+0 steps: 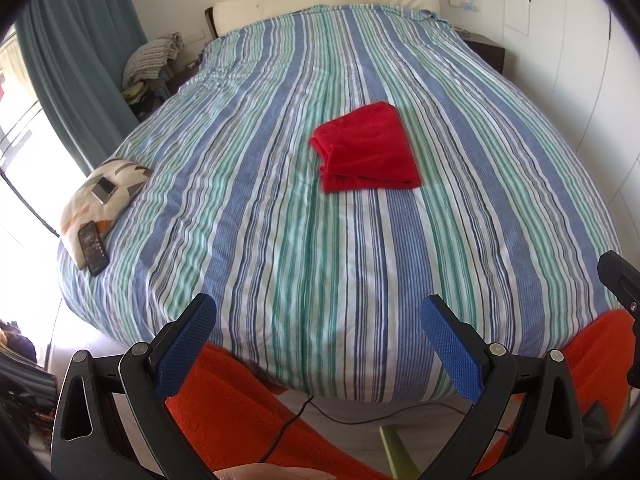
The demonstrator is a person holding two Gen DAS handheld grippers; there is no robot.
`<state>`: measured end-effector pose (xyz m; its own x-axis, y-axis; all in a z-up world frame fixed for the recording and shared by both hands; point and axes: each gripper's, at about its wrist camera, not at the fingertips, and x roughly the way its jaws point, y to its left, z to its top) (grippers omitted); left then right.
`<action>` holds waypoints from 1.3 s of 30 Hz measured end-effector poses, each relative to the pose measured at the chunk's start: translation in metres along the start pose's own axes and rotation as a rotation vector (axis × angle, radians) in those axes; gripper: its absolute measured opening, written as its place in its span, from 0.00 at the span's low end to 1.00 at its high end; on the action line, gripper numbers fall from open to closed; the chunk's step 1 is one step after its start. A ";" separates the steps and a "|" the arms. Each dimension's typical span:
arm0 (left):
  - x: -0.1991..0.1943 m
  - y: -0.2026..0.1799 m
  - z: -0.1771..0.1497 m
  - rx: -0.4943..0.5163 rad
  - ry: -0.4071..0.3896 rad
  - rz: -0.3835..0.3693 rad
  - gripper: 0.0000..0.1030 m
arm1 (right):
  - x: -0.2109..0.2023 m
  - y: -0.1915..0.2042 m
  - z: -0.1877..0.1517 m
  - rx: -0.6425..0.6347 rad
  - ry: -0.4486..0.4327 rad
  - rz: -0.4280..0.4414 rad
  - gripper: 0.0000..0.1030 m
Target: Fold small clothes
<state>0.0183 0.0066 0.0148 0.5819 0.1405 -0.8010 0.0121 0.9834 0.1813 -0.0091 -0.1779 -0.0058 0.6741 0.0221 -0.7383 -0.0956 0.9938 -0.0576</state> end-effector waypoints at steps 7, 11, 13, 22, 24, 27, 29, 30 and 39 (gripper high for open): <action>0.003 -0.005 0.000 0.007 0.009 -0.002 0.99 | 0.006 -0.003 -0.001 0.005 0.011 -0.014 1.00; 0.004 -0.006 0.001 0.008 0.013 -0.008 0.99 | 0.006 -0.004 -0.002 0.009 0.013 -0.012 1.00; 0.004 -0.006 0.001 0.008 0.013 -0.008 0.99 | 0.006 -0.005 -0.003 0.009 0.014 -0.015 1.00; 0.005 -0.008 0.002 0.011 0.016 -0.011 0.99 | 0.007 -0.008 -0.004 0.019 0.016 -0.023 1.00; 0.005 -0.008 0.002 0.012 0.017 -0.011 0.99 | 0.007 -0.008 -0.004 0.018 0.019 -0.023 1.00; 0.005 -0.008 0.003 0.013 0.018 -0.013 0.99 | 0.009 -0.008 -0.004 0.018 0.022 -0.020 1.00; 0.005 -0.008 0.003 0.014 0.016 -0.015 0.99 | 0.008 -0.008 -0.004 0.019 0.023 -0.018 1.00; 0.005 -0.008 0.003 0.014 0.016 -0.015 0.99 | 0.008 -0.008 -0.004 0.018 0.023 -0.017 1.00; 0.005 -0.008 0.003 0.014 0.016 -0.015 0.99 | 0.009 -0.006 -0.003 0.015 0.027 -0.009 1.00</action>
<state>0.0237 -0.0013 0.0114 0.5687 0.1276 -0.8126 0.0325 0.9836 0.1772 -0.0045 -0.1836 -0.0143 0.6552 0.0103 -0.7554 -0.0788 0.9954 -0.0547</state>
